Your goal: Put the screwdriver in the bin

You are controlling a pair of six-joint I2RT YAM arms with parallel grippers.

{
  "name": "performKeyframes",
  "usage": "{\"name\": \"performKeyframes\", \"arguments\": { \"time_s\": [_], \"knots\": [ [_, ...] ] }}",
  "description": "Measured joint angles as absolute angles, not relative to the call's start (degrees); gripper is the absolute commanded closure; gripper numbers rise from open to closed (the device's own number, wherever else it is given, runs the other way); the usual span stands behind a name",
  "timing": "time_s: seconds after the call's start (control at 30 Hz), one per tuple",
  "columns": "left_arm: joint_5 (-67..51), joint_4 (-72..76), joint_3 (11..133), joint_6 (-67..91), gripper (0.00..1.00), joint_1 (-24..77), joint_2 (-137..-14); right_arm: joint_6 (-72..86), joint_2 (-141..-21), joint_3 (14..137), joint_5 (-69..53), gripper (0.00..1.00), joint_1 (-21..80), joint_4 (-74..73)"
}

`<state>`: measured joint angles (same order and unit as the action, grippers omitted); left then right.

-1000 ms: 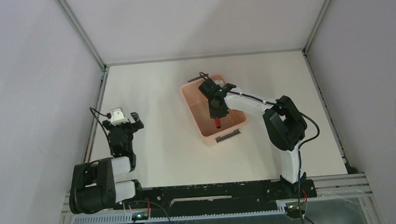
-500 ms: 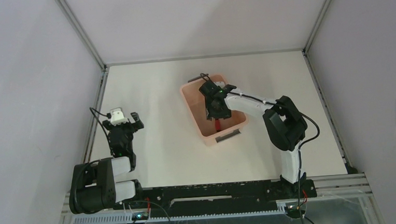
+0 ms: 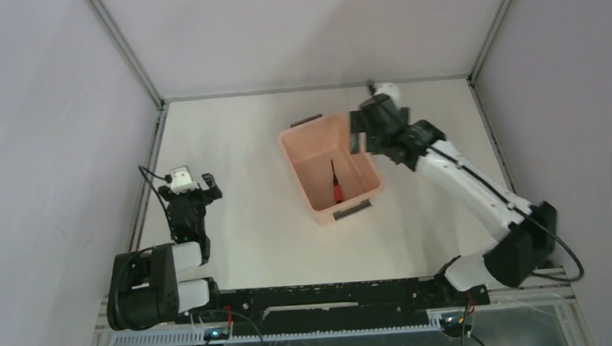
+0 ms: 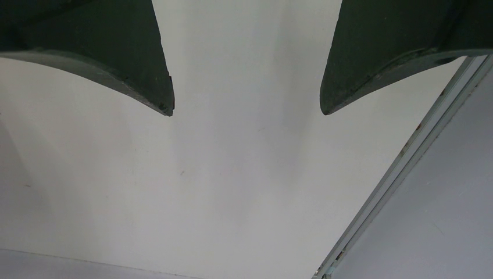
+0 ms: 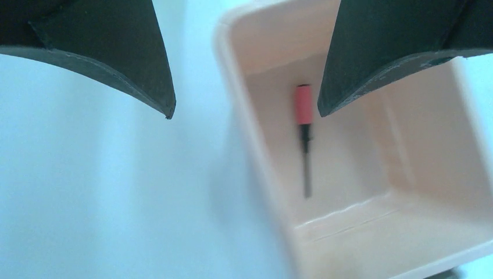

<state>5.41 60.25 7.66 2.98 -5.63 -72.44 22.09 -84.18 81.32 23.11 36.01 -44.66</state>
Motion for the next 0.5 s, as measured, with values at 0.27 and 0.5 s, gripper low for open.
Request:
{"name": "performKeyframes", "arguments": {
  "time_s": [0.27,0.5],
  "knots": [
    [5.41,60.25,7.66,2.98,0.00,-5.63,-72.44,15.88,-69.41,67.42,20.14,0.00,10.55,-43.99],
    [5.41,60.25,7.66,2.98,0.00,-5.63,-72.44,14.13,-62.70,58.81,16.27,0.06,1.76,-40.86]
  ]
}}
